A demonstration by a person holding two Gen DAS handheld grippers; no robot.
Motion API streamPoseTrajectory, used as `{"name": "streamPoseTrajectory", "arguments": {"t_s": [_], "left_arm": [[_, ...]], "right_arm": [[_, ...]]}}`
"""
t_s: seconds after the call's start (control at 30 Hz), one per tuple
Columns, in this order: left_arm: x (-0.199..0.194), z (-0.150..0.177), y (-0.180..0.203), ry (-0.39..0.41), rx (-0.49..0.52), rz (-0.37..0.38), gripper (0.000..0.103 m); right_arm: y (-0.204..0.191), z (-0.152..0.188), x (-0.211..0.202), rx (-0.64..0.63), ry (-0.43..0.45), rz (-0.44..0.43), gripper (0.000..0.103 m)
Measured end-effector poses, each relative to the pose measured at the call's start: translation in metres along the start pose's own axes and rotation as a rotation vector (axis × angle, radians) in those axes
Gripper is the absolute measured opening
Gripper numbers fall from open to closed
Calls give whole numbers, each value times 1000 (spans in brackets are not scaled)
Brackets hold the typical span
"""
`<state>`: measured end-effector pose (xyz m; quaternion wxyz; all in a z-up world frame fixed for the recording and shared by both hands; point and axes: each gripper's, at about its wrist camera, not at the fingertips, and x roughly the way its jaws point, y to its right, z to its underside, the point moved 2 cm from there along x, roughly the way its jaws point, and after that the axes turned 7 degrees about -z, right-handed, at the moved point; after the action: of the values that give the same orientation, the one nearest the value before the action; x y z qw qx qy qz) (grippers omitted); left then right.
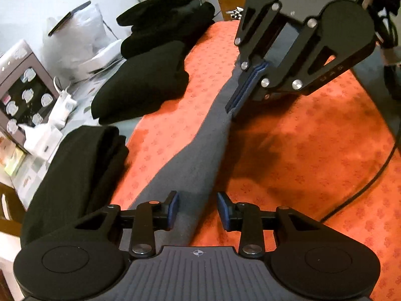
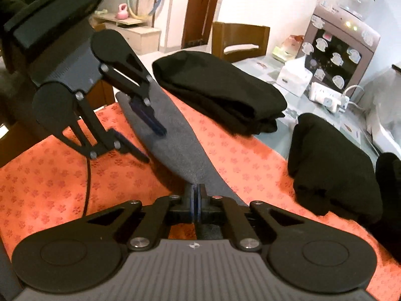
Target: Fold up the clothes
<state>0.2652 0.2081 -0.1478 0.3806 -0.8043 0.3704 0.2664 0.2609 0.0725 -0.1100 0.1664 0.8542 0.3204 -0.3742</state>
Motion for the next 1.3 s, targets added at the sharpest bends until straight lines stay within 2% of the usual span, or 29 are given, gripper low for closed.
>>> {"name": "streamPoseTrajectory", "arguments": {"t_s": [0.23, 0.37, 0.43, 0.5, 0.53, 0.6, 0.67, 0.9, 1.0, 1.17, 1.3], "left_arm": [[-1, -7, -13, 31, -69, 48, 38], [9, -1, -13, -22, -27, 23, 37], [12, 4, -12, -40, -19, 8, 31], [8, 7, -10, -49, -2, -28, 19], [4, 7, -8, -52, 8, -51, 19], [-3, 9, -3, -56, 29, -98, 9], [-10, 10, 1, -61, 49, -145, 6], [-36, 16, 22, -93, 119, -297, 6], [-37, 24, 44, -133, 140, -304, 6], [-27, 40, 70, -184, 151, -319, 7], [-26, 42, 70, -185, 143, -332, 7]], "right_arm": [[-5, 3, -4, -31, 0, 10, 3], [-7, 3, -3, -38, 3, 14, 3], [-7, 3, -4, -35, 5, 12, 3], [-7, 4, -4, -32, 8, 9, 3], [-8, 4, -5, -32, 11, 6, 3], [-9, 6, -6, -30, 19, -1, 3], [-11, 7, -7, -28, 23, -11, 3], [-24, 18, -20, 32, 44, -37, 5], [-29, 35, -31, 99, 29, -41, 5], [-29, 74, -44, 239, -49, 13, 5], [-26, 99, -49, 276, -89, 109, 18]]}}
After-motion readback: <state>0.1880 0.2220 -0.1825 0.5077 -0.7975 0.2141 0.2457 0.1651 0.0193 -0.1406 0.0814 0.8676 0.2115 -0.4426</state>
